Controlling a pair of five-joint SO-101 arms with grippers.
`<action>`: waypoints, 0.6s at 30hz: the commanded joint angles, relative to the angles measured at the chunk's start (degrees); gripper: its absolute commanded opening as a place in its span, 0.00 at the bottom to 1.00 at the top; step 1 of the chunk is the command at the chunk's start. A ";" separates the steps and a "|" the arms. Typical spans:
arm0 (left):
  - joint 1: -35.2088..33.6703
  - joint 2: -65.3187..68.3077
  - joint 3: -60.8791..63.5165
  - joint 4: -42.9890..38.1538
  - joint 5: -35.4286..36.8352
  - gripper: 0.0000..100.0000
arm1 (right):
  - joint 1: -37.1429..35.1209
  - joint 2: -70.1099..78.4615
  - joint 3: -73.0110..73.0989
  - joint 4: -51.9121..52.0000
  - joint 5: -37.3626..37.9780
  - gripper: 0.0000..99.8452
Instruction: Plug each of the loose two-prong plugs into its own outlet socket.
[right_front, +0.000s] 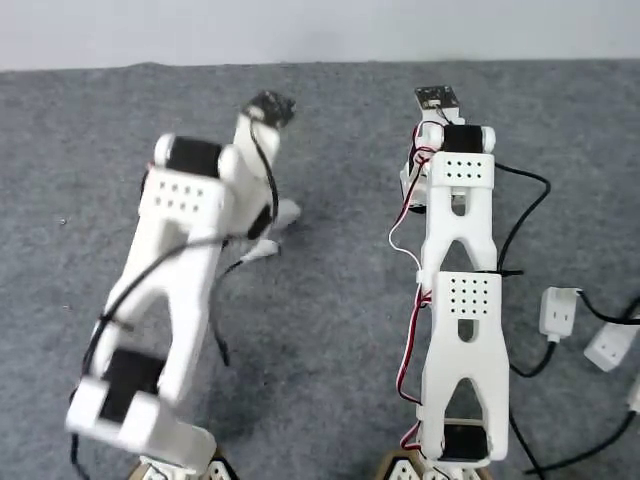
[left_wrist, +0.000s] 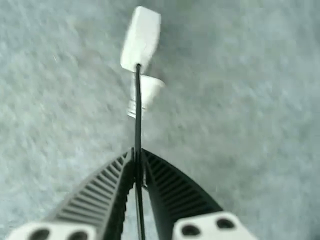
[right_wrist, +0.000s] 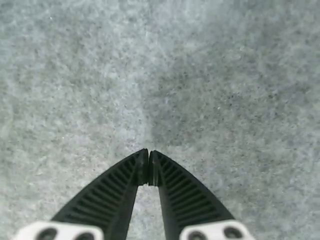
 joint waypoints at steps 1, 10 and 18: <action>3.25 -13.71 17.36 -4.40 -4.13 0.01 | 0.66 -1.27 -3.43 2.24 0.53 0.01; 5.63 -34.73 54.11 -24.35 -4.66 0.02 | 0.66 -1.27 -3.43 2.24 0.44 0.01; 9.41 -44.31 64.40 -26.73 -4.04 0.31 | 0.66 -1.19 -3.43 2.15 0.44 0.01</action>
